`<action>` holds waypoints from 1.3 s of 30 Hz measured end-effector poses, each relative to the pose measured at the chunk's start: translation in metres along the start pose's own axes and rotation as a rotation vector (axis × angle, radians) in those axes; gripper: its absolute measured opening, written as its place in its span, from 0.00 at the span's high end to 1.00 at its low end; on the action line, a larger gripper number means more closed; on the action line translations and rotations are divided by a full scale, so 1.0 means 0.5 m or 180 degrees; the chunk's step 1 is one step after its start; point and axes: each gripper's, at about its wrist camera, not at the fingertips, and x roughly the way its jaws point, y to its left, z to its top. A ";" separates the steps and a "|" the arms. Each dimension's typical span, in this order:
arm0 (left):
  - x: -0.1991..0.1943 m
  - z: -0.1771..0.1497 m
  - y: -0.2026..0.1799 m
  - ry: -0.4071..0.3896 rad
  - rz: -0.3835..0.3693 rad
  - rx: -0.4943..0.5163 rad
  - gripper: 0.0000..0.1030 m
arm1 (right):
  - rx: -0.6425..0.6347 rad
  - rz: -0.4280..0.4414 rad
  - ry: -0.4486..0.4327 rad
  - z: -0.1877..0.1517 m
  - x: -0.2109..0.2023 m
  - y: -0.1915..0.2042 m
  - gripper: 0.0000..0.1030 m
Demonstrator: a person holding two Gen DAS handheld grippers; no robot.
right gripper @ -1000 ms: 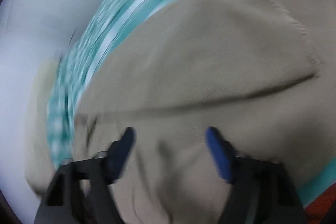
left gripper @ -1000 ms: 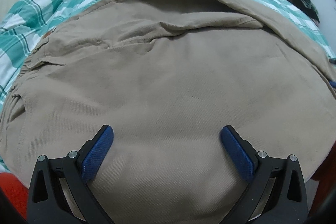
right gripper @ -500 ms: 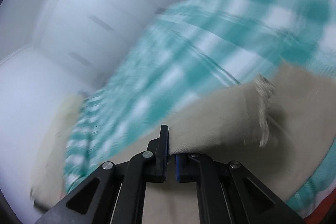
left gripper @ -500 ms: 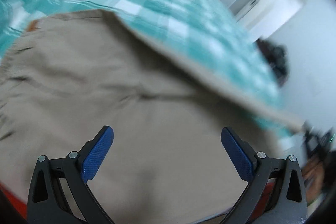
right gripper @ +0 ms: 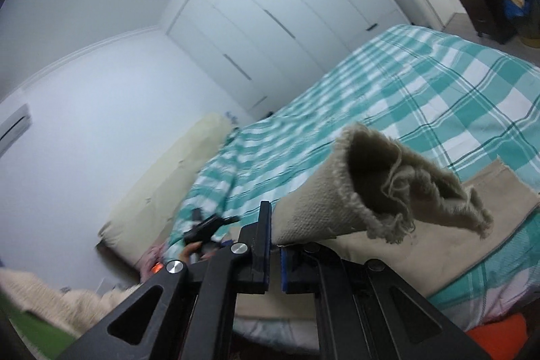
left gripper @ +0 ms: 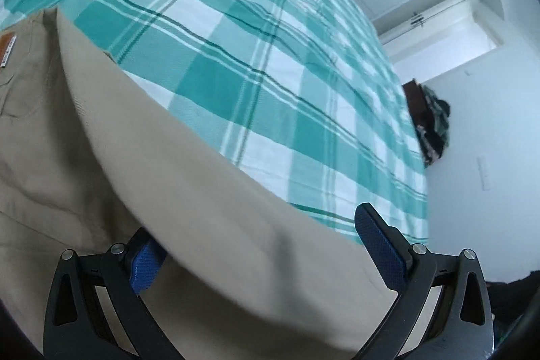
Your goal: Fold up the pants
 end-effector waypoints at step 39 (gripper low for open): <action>-0.074 -0.366 -0.020 0.0030 0.0440 0.0604 0.88 | 0.1044 -0.1831 0.0666 0.033 0.117 -0.509 0.96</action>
